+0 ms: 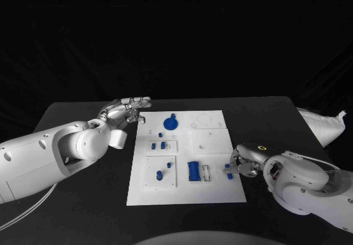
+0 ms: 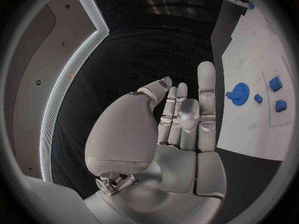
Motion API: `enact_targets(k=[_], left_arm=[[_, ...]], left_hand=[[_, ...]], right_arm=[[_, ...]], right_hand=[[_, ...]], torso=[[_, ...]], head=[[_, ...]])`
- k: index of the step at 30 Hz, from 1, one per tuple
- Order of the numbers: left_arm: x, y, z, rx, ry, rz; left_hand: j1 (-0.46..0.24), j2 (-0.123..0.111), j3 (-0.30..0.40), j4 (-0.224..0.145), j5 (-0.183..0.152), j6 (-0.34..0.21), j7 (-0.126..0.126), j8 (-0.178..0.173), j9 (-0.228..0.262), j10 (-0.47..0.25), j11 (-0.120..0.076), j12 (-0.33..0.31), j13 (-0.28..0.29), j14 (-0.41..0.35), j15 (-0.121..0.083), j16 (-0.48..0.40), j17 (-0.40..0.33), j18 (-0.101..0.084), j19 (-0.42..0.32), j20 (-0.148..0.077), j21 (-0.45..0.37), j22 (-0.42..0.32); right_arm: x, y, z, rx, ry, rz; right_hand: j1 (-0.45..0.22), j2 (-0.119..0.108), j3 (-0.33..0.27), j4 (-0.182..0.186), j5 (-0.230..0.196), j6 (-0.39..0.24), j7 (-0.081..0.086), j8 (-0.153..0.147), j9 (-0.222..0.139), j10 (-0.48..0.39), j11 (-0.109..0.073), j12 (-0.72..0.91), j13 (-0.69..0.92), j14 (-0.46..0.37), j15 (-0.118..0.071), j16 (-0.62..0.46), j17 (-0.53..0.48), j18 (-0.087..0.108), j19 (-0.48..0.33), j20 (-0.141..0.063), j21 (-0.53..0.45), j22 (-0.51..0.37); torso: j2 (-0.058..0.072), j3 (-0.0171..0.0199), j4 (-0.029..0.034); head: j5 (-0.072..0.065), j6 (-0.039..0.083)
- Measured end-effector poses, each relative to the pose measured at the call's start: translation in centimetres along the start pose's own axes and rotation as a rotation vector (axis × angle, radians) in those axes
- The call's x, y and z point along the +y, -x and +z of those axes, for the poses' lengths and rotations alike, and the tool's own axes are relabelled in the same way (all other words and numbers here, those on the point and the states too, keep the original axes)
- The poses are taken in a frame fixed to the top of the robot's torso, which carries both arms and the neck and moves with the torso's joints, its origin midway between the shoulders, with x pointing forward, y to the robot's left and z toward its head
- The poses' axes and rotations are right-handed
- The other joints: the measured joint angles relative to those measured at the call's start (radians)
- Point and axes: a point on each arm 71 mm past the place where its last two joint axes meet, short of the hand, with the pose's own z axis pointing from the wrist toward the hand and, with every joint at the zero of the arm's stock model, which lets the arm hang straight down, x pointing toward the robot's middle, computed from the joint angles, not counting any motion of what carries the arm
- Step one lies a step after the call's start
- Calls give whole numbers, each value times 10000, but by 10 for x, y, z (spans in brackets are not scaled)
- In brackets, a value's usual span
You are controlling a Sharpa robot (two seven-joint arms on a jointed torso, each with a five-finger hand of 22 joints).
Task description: Assemble the parts on the task board
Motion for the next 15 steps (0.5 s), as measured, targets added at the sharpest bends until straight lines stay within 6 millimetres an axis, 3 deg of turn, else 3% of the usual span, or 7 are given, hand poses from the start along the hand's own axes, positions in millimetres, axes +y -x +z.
enact_targets(k=[4,7,12,15], left_arm=[[0,0,0,-3,3,-1],[0,0,0,-8,4,0],[0,1,0,-13,9,0],[0,1,0,-13,11,0]], left_hand=[[0,0,0,0,0,0,0,0,0,0,0,0,0,0,0,0,1,-1,0,0,0,0],[0,0,0,0,0,0,0,0,0,0,0,0,0,0,0,0,0,0,0,0,0,0],[0,0,0,0,0,0,0,0,0,0,0,51,0,-28,27,0,1,0,0,0,0,0],[0,0,0,0,0,0,0,0,0,0,0,79,0,-38,38,0,1,-1,0,0,0,1]], right_arm=[[1,0,1,-25,38,-135],[4,0,2,-62,134,-349],[11,0,4,-175,380,-885],[14,0,4,-224,494,-1206]], right_hand=[[677,70,480,-428,-463,80,-34,-79,-5,-55,86,93,50,-51,-14,0,-1,0,0,0,0,-1],[1112,-124,940,-887,-746,139,-27,-212,-5,-97,153,93,84,-50,-18,0,-1,-1,0,0,0,-1],[1140,-153,1442,-1390,-814,314,45,-387,-24,-97,154,93,63,-49,-18,0,-1,0,0,0,0,-2],[1141,-153,1554,-1501,-817,364,30,-419,-168,-97,154,93,57,-49,-18,0,-2,-1,0,0,0,-2]], torso=[[3,-1,0],[3,-1,-6],[6,-1,-11],[4,0,-7]], head=[[2,-21],[10,-35],[12,-48],[12,-57]])
